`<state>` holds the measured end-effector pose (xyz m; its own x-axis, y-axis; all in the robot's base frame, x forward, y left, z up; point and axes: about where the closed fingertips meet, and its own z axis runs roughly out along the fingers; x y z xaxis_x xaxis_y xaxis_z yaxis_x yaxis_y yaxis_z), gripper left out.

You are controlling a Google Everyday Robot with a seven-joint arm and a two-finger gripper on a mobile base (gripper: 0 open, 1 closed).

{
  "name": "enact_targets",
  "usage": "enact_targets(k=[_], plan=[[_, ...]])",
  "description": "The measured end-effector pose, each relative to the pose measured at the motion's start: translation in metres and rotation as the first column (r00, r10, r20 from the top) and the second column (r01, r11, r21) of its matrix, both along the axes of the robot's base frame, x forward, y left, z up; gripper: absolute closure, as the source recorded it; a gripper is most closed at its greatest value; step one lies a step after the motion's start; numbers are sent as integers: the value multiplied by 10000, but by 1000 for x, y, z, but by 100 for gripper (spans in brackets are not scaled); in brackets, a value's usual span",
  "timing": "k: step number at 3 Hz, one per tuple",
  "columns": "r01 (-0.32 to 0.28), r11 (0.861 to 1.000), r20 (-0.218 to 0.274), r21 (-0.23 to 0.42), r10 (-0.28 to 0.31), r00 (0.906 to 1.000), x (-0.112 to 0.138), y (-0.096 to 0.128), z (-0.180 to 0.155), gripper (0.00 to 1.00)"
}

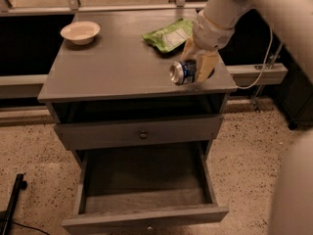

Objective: Place pepsi can into middle drawer

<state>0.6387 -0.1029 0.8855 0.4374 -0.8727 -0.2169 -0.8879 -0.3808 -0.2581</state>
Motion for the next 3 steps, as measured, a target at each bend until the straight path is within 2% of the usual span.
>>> enact_targets(k=[1,2,3], plan=[[1315,9860,1189,1022,-1434,9825,-53,-3,54,100],[1554,9788,2099,1337,-1812,9608,-87,3,83,100],[1556,9787,2103,1338,-1814,9606,-87,3,83,100]])
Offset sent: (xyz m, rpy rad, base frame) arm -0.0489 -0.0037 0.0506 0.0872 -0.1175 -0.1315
